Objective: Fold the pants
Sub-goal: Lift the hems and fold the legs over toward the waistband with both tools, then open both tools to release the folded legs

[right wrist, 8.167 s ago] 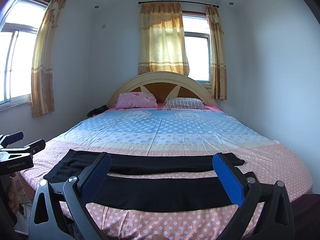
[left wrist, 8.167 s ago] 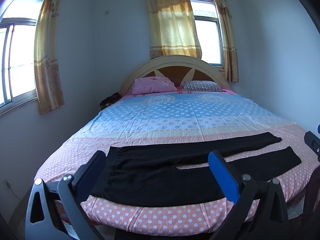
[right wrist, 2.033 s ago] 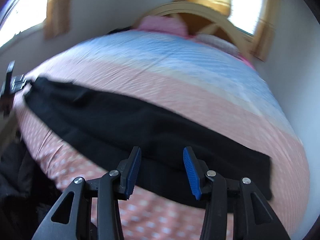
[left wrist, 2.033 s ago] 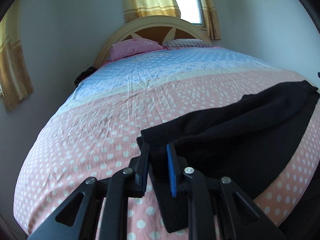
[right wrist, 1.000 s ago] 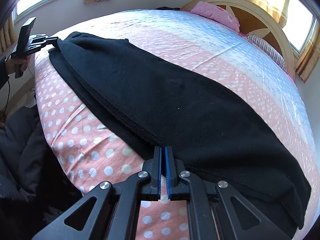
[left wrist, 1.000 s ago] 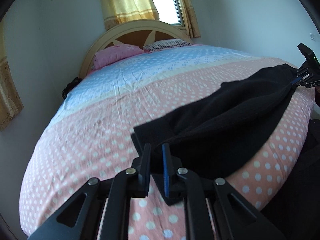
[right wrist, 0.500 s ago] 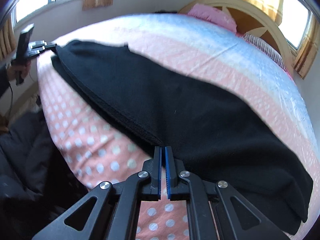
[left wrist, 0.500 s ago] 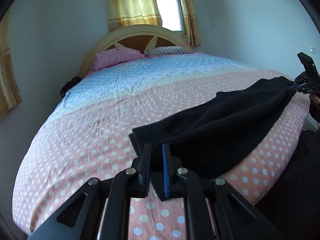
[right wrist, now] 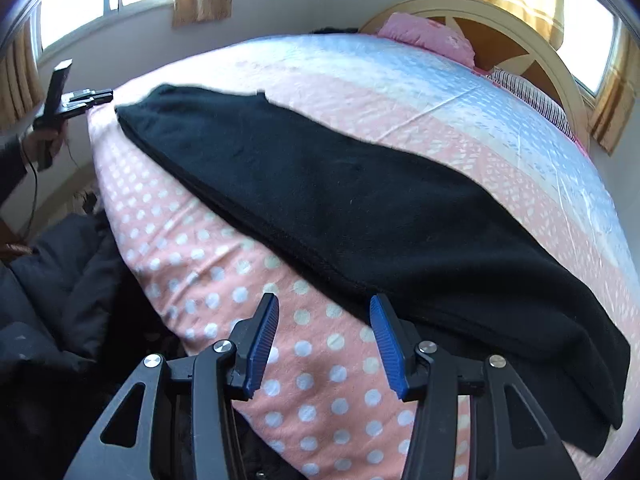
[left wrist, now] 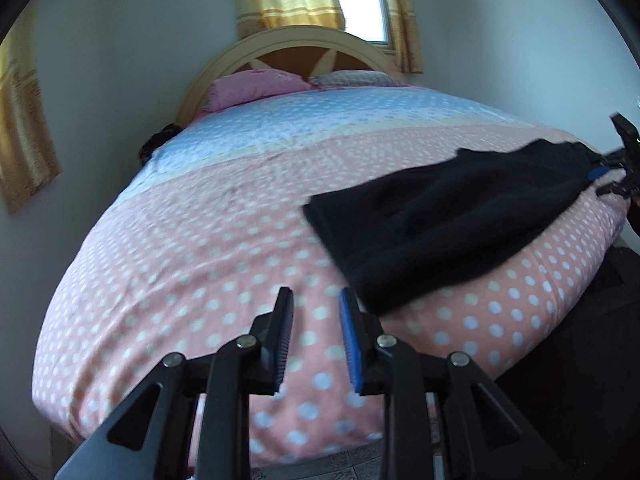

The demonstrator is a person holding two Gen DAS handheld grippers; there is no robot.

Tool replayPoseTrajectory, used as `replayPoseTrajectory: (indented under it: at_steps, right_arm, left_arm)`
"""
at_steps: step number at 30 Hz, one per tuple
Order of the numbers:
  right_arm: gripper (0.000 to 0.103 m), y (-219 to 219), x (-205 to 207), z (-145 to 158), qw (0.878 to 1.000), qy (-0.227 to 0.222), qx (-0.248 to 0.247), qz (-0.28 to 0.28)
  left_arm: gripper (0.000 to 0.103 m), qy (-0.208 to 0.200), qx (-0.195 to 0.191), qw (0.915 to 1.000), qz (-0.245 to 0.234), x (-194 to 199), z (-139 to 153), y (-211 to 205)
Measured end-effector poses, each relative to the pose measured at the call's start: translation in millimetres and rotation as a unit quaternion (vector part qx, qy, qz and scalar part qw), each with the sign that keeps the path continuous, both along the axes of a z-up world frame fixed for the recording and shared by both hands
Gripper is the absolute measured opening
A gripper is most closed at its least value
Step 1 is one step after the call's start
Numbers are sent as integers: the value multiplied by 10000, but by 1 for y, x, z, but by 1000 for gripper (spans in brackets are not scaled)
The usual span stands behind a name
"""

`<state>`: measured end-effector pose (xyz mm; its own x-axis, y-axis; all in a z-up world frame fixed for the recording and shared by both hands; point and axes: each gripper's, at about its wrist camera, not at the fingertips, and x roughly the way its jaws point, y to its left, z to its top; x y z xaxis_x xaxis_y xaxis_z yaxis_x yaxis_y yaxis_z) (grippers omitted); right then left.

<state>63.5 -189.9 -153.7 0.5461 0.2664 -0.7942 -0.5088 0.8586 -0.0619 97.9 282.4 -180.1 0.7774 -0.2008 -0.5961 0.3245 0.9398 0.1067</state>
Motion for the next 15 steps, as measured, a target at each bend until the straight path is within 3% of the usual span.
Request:
replayPoseTrajectory:
  at_steps: [4, 8, 11, 15]
  right_arm:
    - [49, 5, 9, 18, 9998, -122, 171, 14]
    - [49, 24, 36, 38, 9991, -202, 361, 118]
    - [49, 40, 65, 50, 9980, -248, 573, 120]
    - [49, 69, 112, 55, 9941, -63, 1069, 146]
  left_arm:
    - [30, -328, -395, 9979, 400, 4, 21, 12]
    - [39, -554, -677, 9961, 120, 26, 39, -21]
    - [39, -363, -765, 9959, -312, 44, 30, -62]
    - [39, 333, -757, 9923, -923, 51, -9, -115]
